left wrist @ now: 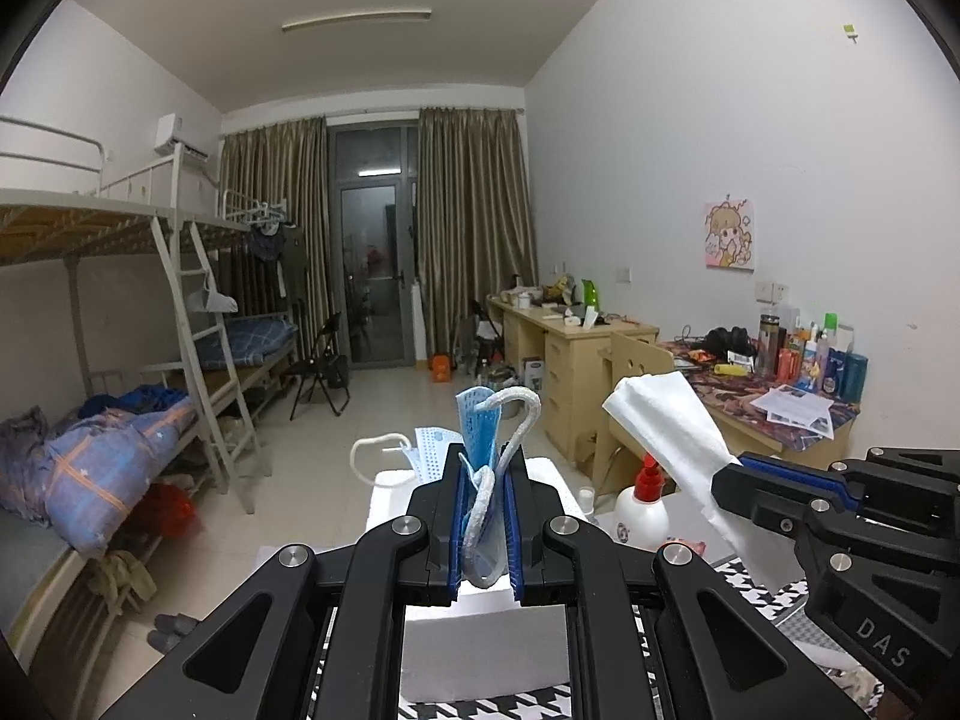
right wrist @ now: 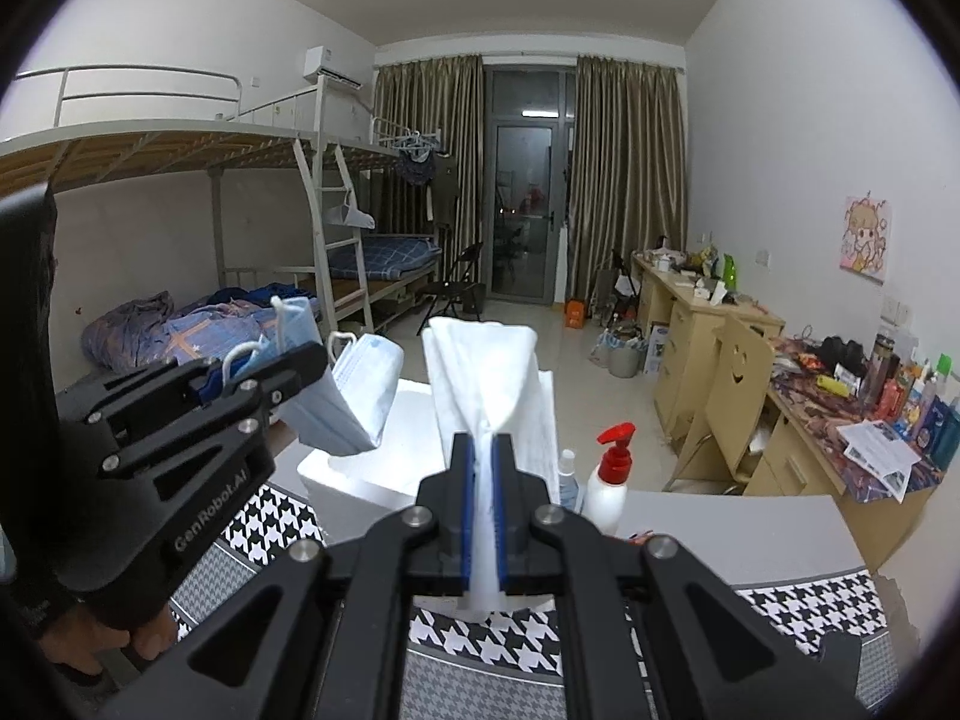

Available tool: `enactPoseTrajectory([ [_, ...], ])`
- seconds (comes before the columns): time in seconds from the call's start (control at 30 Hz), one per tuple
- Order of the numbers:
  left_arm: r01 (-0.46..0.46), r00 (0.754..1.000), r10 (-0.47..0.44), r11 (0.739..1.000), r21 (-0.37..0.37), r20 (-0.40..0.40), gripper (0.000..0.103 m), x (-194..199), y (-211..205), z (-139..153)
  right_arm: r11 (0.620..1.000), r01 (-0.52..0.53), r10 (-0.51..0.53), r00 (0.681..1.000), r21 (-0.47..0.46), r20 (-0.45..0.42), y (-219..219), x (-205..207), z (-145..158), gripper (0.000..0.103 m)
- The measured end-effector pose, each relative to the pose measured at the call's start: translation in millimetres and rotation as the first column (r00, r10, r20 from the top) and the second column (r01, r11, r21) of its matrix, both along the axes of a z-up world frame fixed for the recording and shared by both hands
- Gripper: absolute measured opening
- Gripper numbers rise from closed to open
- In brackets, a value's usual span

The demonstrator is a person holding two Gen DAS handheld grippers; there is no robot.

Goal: Organize soft objects
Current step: 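Carry the blue mask and white tissue over the white foam box, then open the left gripper over the foam box to drop the blue mask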

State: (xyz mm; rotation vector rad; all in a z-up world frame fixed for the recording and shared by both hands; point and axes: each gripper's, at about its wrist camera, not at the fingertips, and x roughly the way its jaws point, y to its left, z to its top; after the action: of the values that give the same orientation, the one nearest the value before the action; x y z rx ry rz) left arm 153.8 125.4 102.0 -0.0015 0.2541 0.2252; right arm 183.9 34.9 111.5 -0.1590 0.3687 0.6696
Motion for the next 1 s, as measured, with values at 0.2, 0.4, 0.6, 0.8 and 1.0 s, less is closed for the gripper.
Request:
enactPoseTrajectory([
  [0.2, 0.013, 1.000, -0.013, 1.000, -0.011, -0.024, 0.012, 13, 3, -1, 1.000, 0.021, -0.021, 1.000, -0.007, -0.013, 7, 11, -1, 0.008],
  [0.4, 0.014, 0.998, -0.015, 1.000, -0.013, -0.055, 0.012, 30, 8, -4, 0.999, 0.023, -0.024, 0.999, -0.030, -0.029, 14, 21, -5, 0.008],
  [0.6, 0.024, 0.996, -0.026, 0.999, -0.030, -0.083, 0.012, 45, 15, -10, 0.999, 0.029, -0.030, 0.999, -0.046, -0.031, 21, 27, -5, 0.008],
  [0.8, 0.027, 0.993, -0.033, 0.998, -0.052, -0.113, 0.012, 63, 25, -17, 0.998, 0.033, -0.035, 0.999, -0.050, -0.036, 25, 34, -4, 0.008],
  [1.0, 0.044, 0.988, -0.054, 0.997, -0.070, -0.144, 0.012, 76, 29, -26, 0.997, 0.041, -0.044, 0.998, -0.063, -0.046, 28, 40, -7, 0.008],
])
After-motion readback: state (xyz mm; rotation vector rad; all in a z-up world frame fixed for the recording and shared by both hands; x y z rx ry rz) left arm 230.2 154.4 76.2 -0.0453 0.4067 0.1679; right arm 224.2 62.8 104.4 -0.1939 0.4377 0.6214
